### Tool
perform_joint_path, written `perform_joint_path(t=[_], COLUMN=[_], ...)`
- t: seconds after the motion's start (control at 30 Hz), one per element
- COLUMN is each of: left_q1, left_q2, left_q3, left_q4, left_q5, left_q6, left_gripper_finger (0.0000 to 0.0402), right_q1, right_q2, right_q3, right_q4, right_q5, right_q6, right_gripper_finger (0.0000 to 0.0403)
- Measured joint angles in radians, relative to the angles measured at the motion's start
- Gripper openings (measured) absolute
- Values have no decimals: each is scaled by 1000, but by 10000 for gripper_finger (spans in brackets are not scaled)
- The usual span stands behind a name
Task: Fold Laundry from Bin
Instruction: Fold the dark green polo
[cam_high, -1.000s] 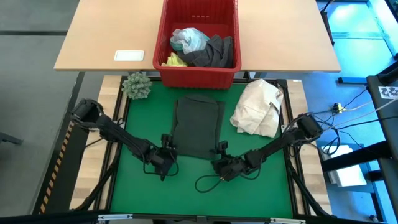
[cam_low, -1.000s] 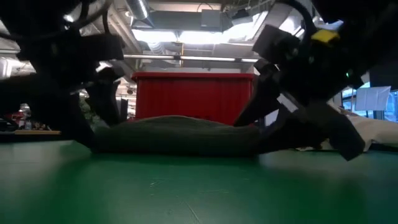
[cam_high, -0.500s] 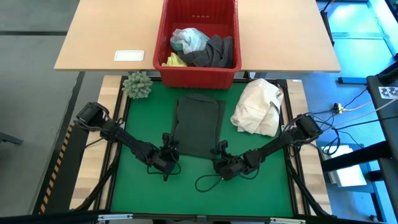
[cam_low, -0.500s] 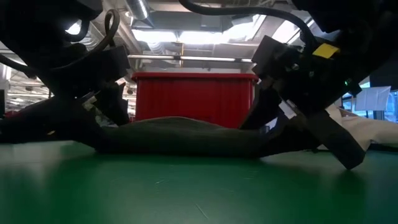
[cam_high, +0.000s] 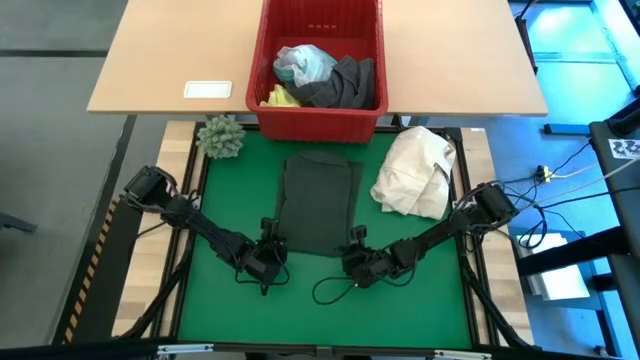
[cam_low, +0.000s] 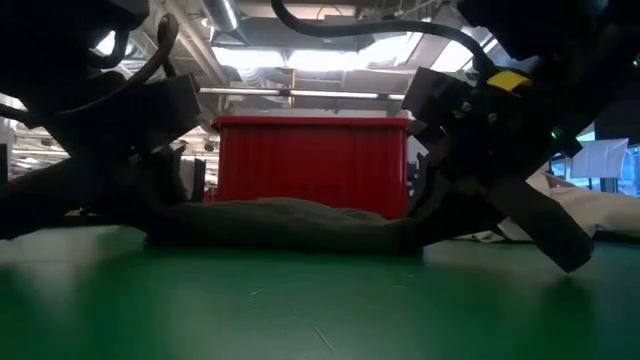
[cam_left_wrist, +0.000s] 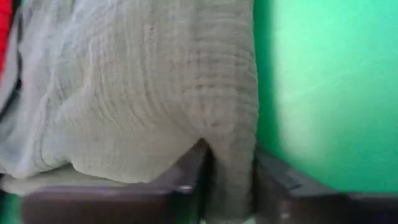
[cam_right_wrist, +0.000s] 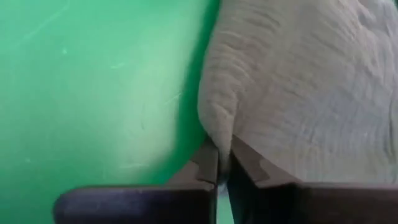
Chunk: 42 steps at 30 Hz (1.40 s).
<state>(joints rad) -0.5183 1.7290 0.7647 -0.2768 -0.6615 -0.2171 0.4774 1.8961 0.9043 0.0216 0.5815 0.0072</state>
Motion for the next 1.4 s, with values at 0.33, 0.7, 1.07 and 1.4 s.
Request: perform_joint_path(t=[0.33,0.7,1.07,1.4], left_q1=[-150,-250,-253,-290], left_q2=[0,0,-3,-83], left_q3=[100,348,348,301], left_q4=[-3,-80,-93,42], left_q5=[283,323,511,489], left_q6=[-164,-28,-125,-129], left_gripper_finger=[4,2,1,0], right_q1=[125,225,224,232], right_q2=[-8,-7,-7,-53], right_q3=[66,293,311,223], right_q4=[5,-156,-174,-30], right_q5=[-186,-215,-138,-93], right_q6=[65,-19,-34,-14], right_gripper_finger=[7,4,1,1])
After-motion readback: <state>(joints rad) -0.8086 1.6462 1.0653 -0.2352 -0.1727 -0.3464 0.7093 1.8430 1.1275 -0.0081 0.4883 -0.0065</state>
